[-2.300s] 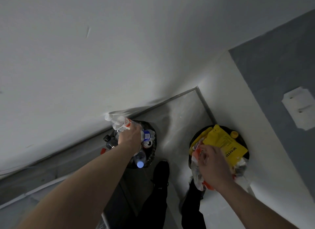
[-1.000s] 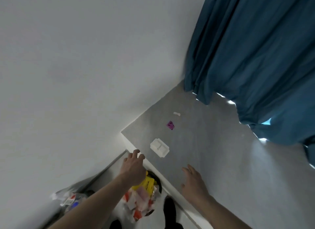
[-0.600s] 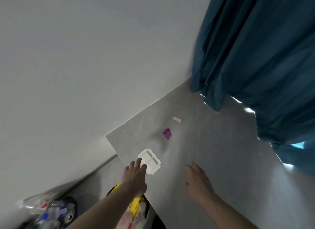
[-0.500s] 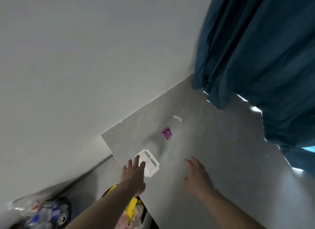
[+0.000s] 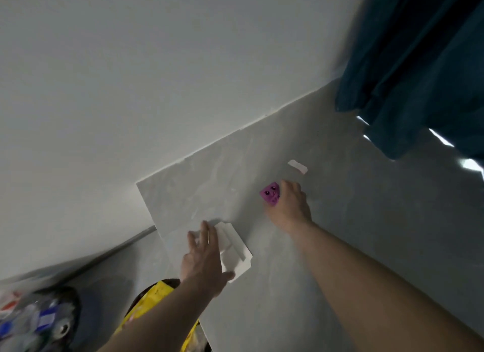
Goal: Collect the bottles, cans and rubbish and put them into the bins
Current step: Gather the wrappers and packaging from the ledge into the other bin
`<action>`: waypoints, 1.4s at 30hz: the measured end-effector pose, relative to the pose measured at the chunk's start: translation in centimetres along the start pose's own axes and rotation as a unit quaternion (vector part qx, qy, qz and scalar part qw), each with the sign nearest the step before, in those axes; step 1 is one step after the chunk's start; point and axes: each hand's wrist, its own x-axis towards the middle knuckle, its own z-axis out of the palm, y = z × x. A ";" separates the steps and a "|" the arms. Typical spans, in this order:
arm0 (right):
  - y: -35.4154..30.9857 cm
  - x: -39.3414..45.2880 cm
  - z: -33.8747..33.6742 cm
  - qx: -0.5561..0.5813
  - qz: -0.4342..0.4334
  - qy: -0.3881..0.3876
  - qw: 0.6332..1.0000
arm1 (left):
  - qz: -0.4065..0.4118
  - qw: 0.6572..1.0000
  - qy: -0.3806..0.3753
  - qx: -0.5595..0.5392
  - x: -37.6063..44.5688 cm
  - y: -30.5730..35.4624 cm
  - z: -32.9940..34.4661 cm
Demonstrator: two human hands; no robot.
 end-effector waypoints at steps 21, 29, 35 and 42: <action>4.6 9.5 -1.1 0.085 0.103 0.071 0.989 | -0.006 1.000 -0.015 0.005 1.4 1.0 -0.5; 4.4 2.2 2.7 0.052 0.052 0.028 0.997 | -0.018 0.999 -0.038 0.013 2.8 1.4 -0.9; 3.8 -6.9 6.7 0.074 0.023 -0.036 0.996 | 0.004 1.000 -0.020 -0.009 2.3 0.4 -0.4; 1.6 -16.1 10.1 0.322 0.122 -0.087 0.935 | 0.132 0.981 0.072 -0.123 -2.2 -3.3 1.4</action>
